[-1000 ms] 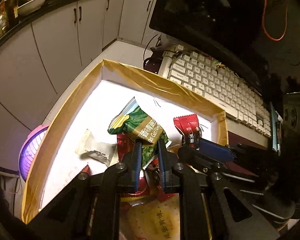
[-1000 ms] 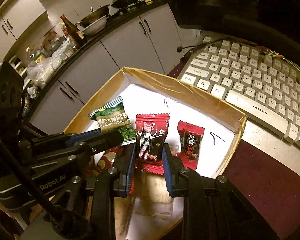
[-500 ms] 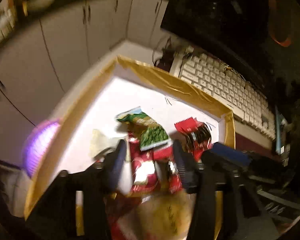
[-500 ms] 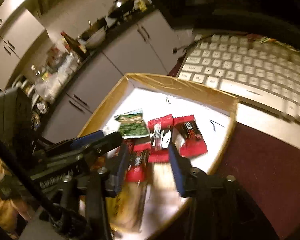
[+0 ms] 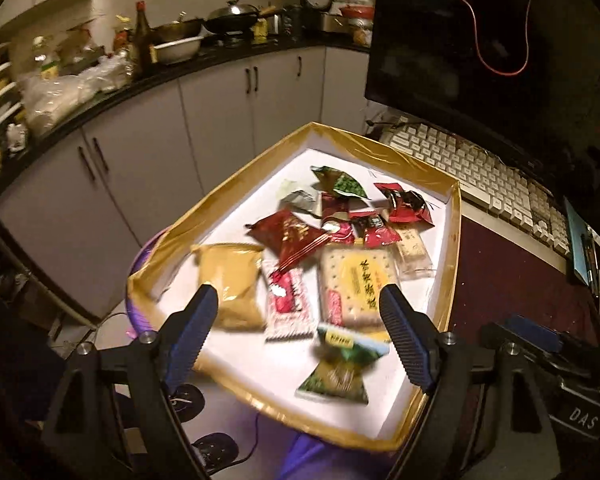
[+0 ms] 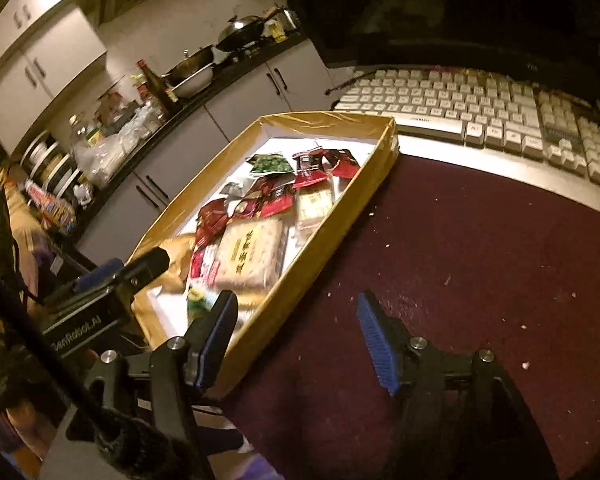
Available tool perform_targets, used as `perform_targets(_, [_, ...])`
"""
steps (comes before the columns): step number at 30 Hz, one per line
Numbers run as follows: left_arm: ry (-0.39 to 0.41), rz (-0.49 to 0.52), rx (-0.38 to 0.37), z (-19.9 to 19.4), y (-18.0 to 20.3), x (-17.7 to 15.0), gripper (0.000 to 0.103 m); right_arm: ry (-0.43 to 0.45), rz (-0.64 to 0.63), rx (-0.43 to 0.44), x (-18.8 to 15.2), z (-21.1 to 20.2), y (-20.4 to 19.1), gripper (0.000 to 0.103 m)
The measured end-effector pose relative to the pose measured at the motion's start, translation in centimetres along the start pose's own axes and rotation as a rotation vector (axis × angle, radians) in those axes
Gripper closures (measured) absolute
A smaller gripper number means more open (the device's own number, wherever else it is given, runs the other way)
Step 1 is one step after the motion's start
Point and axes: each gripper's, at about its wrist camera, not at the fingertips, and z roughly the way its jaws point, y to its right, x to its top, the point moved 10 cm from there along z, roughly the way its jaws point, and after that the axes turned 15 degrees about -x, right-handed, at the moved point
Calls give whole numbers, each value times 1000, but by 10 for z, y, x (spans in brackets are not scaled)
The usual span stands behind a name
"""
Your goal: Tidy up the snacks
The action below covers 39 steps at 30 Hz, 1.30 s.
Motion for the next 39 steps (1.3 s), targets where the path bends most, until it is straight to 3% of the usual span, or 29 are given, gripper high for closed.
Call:
perform_targets(13, [26, 41, 45, -25, 10, -12, 20, 45, -38, 5, -8, -16, -10, 40])
perform_targets(39, [-3, 26, 52, -25, 6, -22, 19, 44, -58, 10, -12, -13, -20, 39])
